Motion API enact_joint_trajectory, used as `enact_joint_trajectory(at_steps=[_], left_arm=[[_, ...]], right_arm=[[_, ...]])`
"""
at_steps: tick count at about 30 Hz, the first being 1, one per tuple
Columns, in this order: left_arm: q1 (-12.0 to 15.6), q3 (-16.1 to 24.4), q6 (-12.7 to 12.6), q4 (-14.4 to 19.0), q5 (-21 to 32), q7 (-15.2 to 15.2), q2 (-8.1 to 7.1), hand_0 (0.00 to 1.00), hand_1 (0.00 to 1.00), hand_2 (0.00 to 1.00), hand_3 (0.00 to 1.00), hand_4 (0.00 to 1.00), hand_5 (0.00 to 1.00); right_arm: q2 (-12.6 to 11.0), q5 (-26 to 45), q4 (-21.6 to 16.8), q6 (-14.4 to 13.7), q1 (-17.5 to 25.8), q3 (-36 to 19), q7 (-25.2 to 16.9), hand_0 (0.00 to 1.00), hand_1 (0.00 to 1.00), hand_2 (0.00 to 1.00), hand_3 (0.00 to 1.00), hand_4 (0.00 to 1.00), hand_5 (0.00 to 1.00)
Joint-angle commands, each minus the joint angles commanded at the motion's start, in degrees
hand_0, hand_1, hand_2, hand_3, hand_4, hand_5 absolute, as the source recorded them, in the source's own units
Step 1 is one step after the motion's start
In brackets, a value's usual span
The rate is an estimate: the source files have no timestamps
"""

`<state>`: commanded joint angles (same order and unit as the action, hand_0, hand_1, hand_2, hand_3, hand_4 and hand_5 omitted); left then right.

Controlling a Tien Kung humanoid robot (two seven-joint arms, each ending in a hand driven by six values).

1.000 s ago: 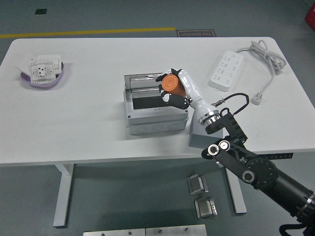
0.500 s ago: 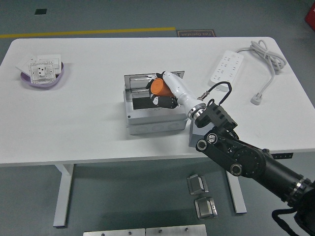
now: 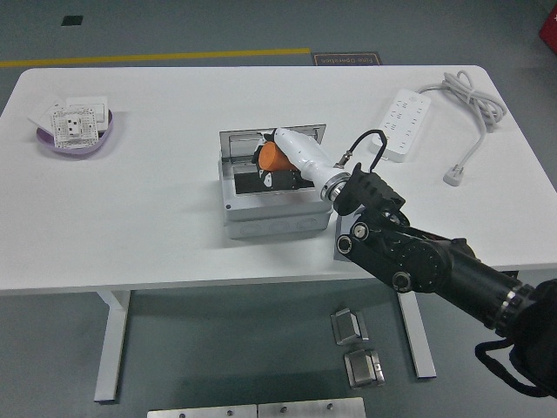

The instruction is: Pick up the cylinder from the cube,place it in the box,flap close box

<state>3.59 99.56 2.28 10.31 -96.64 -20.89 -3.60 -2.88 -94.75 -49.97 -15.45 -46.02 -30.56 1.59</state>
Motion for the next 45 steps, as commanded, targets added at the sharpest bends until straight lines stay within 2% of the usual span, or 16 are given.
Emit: enact_joint_trajectory(at_steps=[4,5,11,12,17,18,23,24,29,30,45], left_arm=[[0.0,0.2,0.0,0.0,-0.2,0.0,-0.08,0.729,0.739,0.742,0.871,0.584,0.13],[0.1,0.2,-0.1,0.0,-0.2,0.1,-0.08,0.729,0.74,0.742,0.871,0.585,0.133],[0.1,0.1,-0.1,0.0,-0.2,0.1,-0.06,0.729,0.74,0.742,0.871,0.585,0.133],[0.1,0.1,-0.1,0.0,-0.2,0.1,-0.07,0.728,0.74,0.742,0.871,0.585,0.136],[-0.1,-0.4,-0.1,0.0,0.1,0.1,-0.19,0.728,0.74,0.742,0.871,0.585,0.136],[-0.1,-0.4,0.0,0.0,0.1,0.1,-0.22,0.728,0.74,0.741,0.871,0.584,0.137],[-0.2,-0.4,0.0,0.0,0.0,0.1,-0.33,0.728,0.74,0.741,0.871,0.584,0.137],[-0.2,-0.4,0.0,0.0,-0.1,0.1,-0.36,0.728,0.74,0.741,0.871,0.584,0.139],[-0.2,-0.4,0.0,0.0,-0.1,0.2,-0.47,0.728,0.74,0.741,0.871,0.584,0.139],[-0.2,-0.4,0.0,0.0,-0.1,0.2,-0.47,0.728,0.74,0.74,0.871,0.583,0.139],[-0.4,-1.5,0.0,0.0,0.7,0.2,-0.27,0.728,0.741,0.74,0.871,0.582,0.141]], right_arm=[[0.2,-3.5,0.4,1.2,-1.5,1.6,1.0,0.156,0.265,0.492,0.414,0.028,0.002],[0.2,-4.4,0.4,1.5,-1.9,1.8,1.2,0.207,0.303,0.498,0.431,0.056,0.002],[0.3,-6.4,0.1,2.0,-2.5,2.1,1.2,0.207,0.303,0.498,0.431,0.056,0.002],[0.3,-6.5,0.2,2.0,-2.6,2.1,1.2,0.407,0.467,0.574,0.606,0.311,0.002],[0.3,-7.3,0.3,2.3,-2.7,2.4,1.0,0.407,0.467,0.574,0.606,0.311,0.002],[0.3,-7.4,0.3,2.3,-2.7,2.4,1.0,0.44,0.534,0.624,0.689,0.375,0.013],[0.0,-7.9,0.8,2.6,-2.8,2.5,0.9,0.44,0.534,0.624,0.689,0.375,0.013],[0.0,-8.0,0.9,2.6,-2.8,2.6,0.8,0.361,0.513,0.644,0.727,0.633,0.108],[-0.1,-8.0,0.9,2.7,-2.5,2.7,0.8,0.361,0.513,0.644,0.727,0.633,0.108],[-0.1,-8.0,0.9,2.7,-2.4,2.8,0.8,0.375,0.505,0.645,0.799,0.823,0.222],[-0.4,-8.0,0.5,1.8,-1.9,1.7,0.2,0.373,0.51,0.651,0.809,0.864,0.251]])
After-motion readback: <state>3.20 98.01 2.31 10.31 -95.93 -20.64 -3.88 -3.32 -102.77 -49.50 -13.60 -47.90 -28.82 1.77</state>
